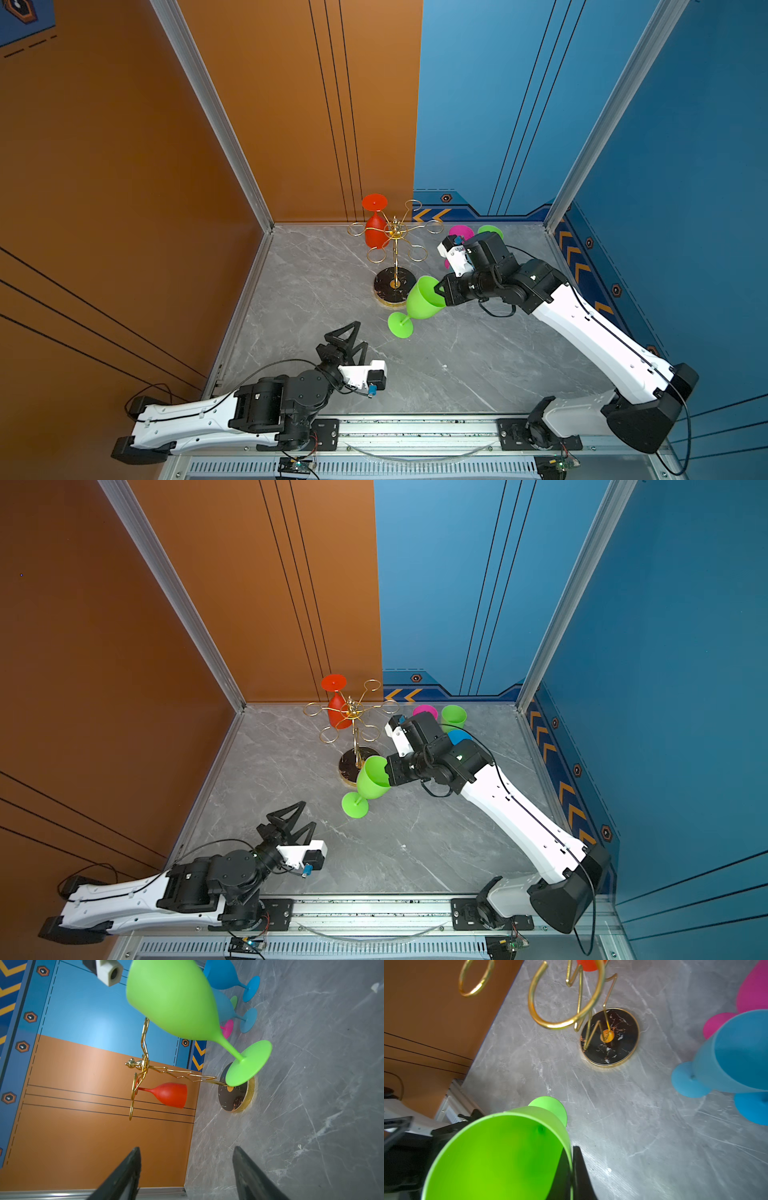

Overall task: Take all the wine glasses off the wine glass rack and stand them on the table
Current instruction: 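Open the left gripper off the foot while the right carries the glass away, then set the green glass upright with the right gripper while the left reaches toward the rack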

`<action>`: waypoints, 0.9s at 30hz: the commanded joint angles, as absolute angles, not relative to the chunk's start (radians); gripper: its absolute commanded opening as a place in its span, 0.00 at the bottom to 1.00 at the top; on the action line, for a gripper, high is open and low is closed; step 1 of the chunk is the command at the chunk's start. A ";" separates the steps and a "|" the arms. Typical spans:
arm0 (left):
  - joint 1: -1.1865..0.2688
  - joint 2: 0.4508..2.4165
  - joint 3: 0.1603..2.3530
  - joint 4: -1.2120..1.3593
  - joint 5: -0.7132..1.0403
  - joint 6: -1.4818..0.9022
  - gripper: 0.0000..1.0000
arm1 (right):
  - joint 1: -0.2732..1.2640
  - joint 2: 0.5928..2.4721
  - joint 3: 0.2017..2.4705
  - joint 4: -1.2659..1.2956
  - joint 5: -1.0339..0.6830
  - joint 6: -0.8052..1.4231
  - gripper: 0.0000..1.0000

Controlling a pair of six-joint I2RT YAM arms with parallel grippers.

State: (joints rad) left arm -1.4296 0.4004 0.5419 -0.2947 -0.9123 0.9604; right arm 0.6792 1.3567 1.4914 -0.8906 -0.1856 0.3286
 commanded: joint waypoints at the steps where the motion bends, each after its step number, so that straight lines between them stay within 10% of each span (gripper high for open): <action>1: -1.400 0.421 0.615 -0.273 -0.907 0.763 0.80 | 0.659 1.330 1.488 -0.970 -0.011 0.262 0.00; 27: -0.600 0.692 0.950 -0.522 -0.296 0.086 0.97 | 0.513 1.438 1.309 -0.883 0.186 0.216 0.00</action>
State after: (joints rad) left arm -0.6609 0.6830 0.9119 -0.4950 -0.4309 0.1921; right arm 0.5232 1.4288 1.3289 -0.9237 0.1619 0.2241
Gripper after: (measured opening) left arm 0.968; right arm 0.048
